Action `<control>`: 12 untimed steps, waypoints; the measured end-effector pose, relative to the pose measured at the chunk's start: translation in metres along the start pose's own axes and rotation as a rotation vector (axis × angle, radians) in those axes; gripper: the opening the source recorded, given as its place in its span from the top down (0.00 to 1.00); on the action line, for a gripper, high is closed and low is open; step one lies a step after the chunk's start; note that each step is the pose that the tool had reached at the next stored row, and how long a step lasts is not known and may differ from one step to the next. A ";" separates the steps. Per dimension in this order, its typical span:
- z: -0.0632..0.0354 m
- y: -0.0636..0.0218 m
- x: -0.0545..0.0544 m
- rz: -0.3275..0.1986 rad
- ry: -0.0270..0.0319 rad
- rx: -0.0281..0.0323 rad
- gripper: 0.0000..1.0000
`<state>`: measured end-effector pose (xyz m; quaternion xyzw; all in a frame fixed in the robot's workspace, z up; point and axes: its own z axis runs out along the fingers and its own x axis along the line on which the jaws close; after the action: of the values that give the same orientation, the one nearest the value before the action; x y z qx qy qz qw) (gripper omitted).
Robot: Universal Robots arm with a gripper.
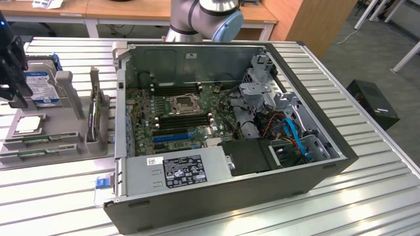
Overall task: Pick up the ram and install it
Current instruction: 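Pick up the ram and move it above insertion slot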
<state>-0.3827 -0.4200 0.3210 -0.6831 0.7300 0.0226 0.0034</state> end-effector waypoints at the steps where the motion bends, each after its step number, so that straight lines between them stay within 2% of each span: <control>1: 0.0012 0.0000 0.000 0.000 0.0000 0.0000 0.64; 12: 0.0166 -0.0005 0.001 0.000 -0.0001 0.0001 0.64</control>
<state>-0.3826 -0.4200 0.3043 -0.6831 0.7299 0.0226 0.0035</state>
